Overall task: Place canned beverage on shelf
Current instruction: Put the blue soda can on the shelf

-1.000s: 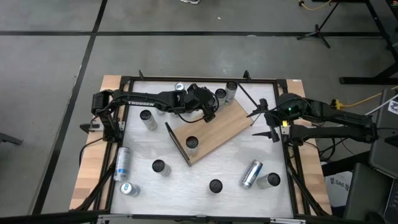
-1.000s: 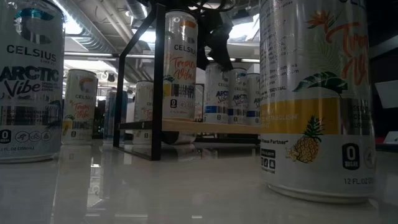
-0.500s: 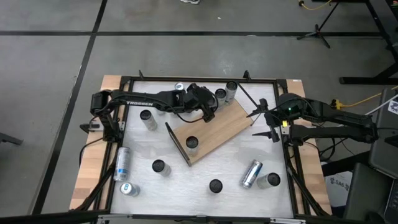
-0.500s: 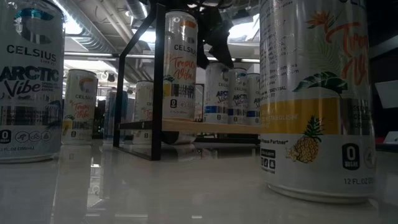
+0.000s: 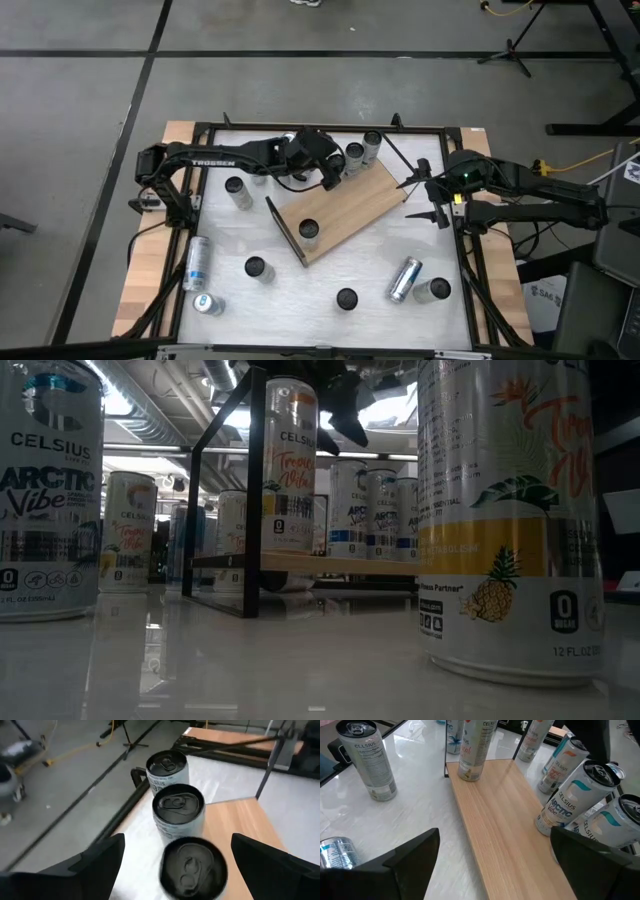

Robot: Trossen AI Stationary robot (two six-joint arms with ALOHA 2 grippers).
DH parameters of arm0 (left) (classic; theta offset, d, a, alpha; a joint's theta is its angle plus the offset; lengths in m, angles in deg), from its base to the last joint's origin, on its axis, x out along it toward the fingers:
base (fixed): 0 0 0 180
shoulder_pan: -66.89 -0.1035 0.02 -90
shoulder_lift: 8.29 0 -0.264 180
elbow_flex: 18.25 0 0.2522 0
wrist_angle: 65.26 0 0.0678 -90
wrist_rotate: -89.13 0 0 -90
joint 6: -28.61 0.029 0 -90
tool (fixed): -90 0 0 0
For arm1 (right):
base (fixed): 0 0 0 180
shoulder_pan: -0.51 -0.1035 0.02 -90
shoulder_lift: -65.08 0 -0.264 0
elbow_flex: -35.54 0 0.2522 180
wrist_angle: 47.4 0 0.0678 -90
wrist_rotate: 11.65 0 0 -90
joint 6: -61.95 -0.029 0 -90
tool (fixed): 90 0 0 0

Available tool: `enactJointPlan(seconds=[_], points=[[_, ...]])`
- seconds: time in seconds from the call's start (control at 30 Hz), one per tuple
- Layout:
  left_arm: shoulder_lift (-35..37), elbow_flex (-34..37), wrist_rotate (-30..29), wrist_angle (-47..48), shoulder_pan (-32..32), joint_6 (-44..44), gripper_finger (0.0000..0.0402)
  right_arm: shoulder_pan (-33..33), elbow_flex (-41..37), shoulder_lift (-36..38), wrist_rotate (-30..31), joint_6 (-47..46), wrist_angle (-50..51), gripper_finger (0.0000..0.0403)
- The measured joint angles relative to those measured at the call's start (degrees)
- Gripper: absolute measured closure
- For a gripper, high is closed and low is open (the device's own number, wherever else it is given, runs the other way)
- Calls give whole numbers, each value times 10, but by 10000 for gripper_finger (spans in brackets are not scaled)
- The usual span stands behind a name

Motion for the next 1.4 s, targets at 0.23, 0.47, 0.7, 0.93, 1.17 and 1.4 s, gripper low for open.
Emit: enactJointPlan(seconds=[0.23,0.47,0.7,0.93,1.17,1.4], points=[[12,-18,-17,-2,-8,51,45,0,0,0,1,0,0,33],[12,-62,-36,9,-29,46,45,0,0,0,1,0,0,33],[13,-131,-45,138,-72,-54,45,0,0,0,1,0,0,33],[12,-145,3,296,-103,-168,45,0,0,0,1,0,0,33],[12,-104,77,315,-114,-222,45,0,0,0,1,0,0,33],[12,-63,77,319,-128,-244,45,0,0,0,1,0,0,33]])
